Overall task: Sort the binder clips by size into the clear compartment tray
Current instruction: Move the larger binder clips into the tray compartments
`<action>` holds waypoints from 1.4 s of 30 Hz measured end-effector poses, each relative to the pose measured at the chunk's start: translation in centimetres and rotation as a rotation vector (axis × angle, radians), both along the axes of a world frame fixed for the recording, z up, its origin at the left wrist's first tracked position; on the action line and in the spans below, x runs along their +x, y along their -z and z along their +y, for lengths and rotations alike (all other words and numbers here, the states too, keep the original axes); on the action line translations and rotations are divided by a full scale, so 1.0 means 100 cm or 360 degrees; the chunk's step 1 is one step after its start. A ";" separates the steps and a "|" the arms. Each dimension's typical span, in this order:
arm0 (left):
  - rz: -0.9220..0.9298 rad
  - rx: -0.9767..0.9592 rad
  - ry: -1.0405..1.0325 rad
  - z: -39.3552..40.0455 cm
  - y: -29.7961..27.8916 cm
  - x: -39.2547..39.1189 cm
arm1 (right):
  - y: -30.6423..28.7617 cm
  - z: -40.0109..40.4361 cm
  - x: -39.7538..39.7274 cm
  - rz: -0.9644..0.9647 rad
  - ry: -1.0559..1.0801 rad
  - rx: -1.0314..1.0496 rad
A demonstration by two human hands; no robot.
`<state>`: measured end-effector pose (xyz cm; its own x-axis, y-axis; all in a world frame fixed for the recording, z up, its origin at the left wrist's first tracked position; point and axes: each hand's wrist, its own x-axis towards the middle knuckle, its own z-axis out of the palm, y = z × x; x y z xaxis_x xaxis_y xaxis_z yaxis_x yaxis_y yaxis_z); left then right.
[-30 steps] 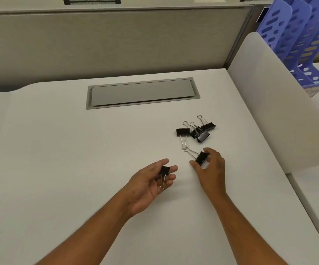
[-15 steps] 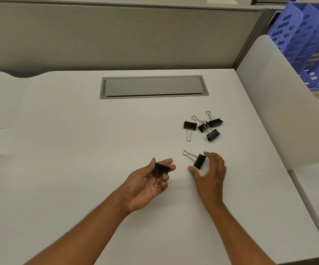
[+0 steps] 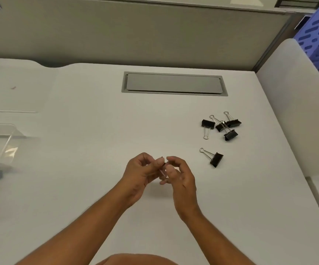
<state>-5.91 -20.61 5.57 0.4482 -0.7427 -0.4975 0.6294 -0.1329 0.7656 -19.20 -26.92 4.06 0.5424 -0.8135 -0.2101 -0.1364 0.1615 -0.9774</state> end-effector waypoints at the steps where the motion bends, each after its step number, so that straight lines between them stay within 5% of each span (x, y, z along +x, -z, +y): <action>1: -0.0140 0.0033 -0.0023 0.008 -0.004 0.004 | -0.006 0.005 0.007 0.0046 -0.0085 -0.0024; 5: -0.0475 0.0126 -0.0140 0.047 -0.016 0.027 | -0.020 0.023 0.034 0.0141 -0.0218 -0.0023; 16: -0.0678 0.0386 -0.0501 0.213 -0.031 0.123 | -0.045 0.142 0.160 0.0173 -0.0654 0.0107; 25: -0.0849 0.0509 -0.0837 0.338 -0.031 0.203 | -0.052 0.250 0.274 0.0178 -0.1078 -0.0178; 31: -0.1118 0.0517 -0.0990 0.370 -0.032 0.273 | -0.053 0.280 0.322 0.0180 -0.1141 -0.0438; 42: -0.1977 0.1191 -0.0813 0.354 0.006 0.402 | -0.039 0.268 0.305 0.0387 -0.1015 -0.0492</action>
